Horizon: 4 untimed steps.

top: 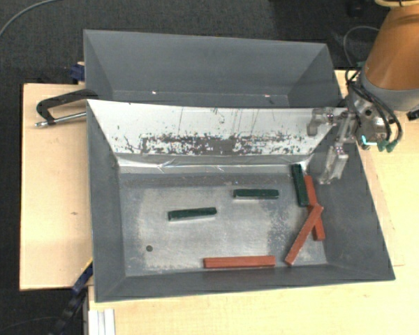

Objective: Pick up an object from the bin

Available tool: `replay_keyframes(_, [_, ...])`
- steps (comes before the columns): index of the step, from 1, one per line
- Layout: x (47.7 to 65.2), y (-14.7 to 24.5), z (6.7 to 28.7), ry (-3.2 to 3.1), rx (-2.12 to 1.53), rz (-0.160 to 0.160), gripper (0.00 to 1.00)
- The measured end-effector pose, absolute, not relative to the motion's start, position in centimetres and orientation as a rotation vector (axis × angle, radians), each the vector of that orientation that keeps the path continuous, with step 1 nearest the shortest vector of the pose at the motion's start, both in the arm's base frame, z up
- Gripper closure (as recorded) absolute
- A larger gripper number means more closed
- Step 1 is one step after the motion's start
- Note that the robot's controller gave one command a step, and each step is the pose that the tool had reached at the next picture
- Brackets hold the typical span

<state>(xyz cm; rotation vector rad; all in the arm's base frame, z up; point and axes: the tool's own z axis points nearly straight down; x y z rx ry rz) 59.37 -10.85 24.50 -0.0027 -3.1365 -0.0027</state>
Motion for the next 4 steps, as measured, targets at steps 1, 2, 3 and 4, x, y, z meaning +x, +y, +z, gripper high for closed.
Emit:
replay_keyframes(1, [57.1, -4.1, 11.6, -3.133, 0.095, -0.006, 0.00])
replay_keyframes(2, [59.8, -2.8, 7.0, -3.086, 0.609, -0.002, 0.00])
replay_keyframes(3, [59.9, -2.9, 7.1, -3.088, 0.609, 0.000, 1.00])
replay_keyframes(4, [59.7, -1.1, 23.3, -3.081, 0.693, 0.005, 1.00])
